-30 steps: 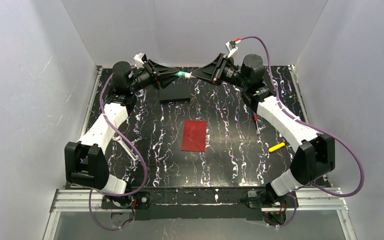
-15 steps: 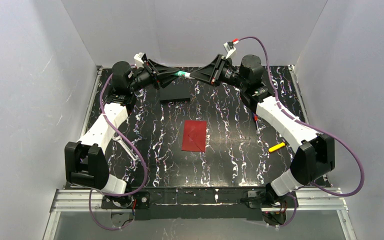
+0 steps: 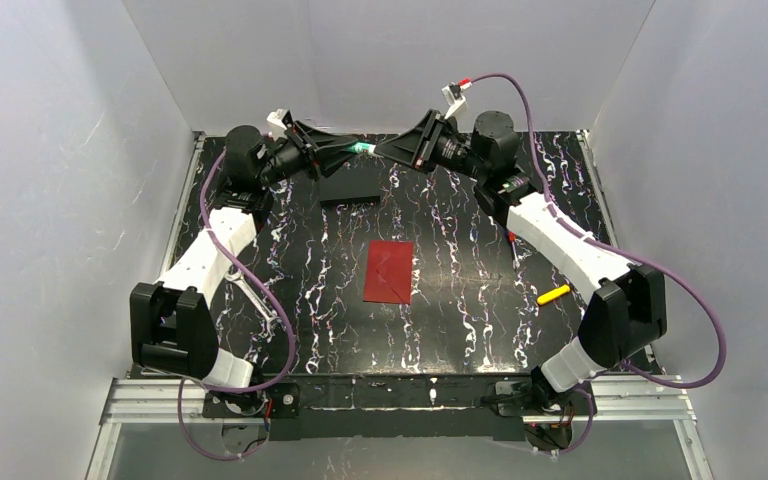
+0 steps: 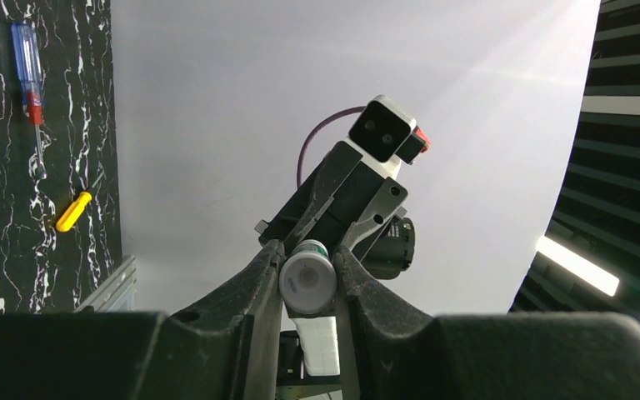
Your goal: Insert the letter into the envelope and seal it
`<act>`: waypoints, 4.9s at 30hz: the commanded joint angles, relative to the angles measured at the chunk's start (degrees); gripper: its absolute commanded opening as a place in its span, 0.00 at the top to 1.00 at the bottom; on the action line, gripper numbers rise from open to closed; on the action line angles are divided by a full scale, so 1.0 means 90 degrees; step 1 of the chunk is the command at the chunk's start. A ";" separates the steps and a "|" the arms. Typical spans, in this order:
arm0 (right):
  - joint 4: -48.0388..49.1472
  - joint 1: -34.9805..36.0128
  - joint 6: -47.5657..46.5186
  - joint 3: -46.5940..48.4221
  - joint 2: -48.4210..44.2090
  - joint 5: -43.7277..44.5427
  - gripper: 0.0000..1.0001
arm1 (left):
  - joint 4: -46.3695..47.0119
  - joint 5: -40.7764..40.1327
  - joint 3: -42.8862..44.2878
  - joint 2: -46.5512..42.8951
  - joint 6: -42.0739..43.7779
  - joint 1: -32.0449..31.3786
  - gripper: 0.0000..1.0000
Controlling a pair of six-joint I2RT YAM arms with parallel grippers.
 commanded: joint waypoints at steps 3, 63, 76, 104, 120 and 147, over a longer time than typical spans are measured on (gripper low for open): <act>-0.0382 0.0373 -0.0712 0.0319 0.0207 0.0431 0.98 | 0.0294 0.0211 -0.0206 -0.0209 -0.0006 -0.0374 1.00; -0.1519 0.0441 -0.2017 -0.0643 -0.0156 0.2370 0.58 | -0.0014 -0.0361 -0.2852 -0.0726 -0.0791 -0.0828 1.00; -0.1535 0.0478 -0.2231 -0.0892 -0.0324 0.0972 0.20 | -0.0015 -0.1064 -0.2795 -0.0428 -0.1465 -0.0830 1.00; -0.1651 0.0832 -0.2252 -0.0810 0.0011 0.0930 0.48 | -0.0050 -0.1427 -0.2762 -0.0499 -0.1886 -0.0833 1.00; -0.2049 0.0930 -0.2468 -0.0541 0.0072 0.1344 0.73 | -0.0141 -0.1366 -0.2622 -0.0506 -0.1722 -0.0830 1.00; -0.6167 -0.0261 -0.3377 0.1154 -0.0042 -0.0569 0.94 | -0.4748 -0.0457 -0.0172 -0.0857 1.0572 -0.1246 0.02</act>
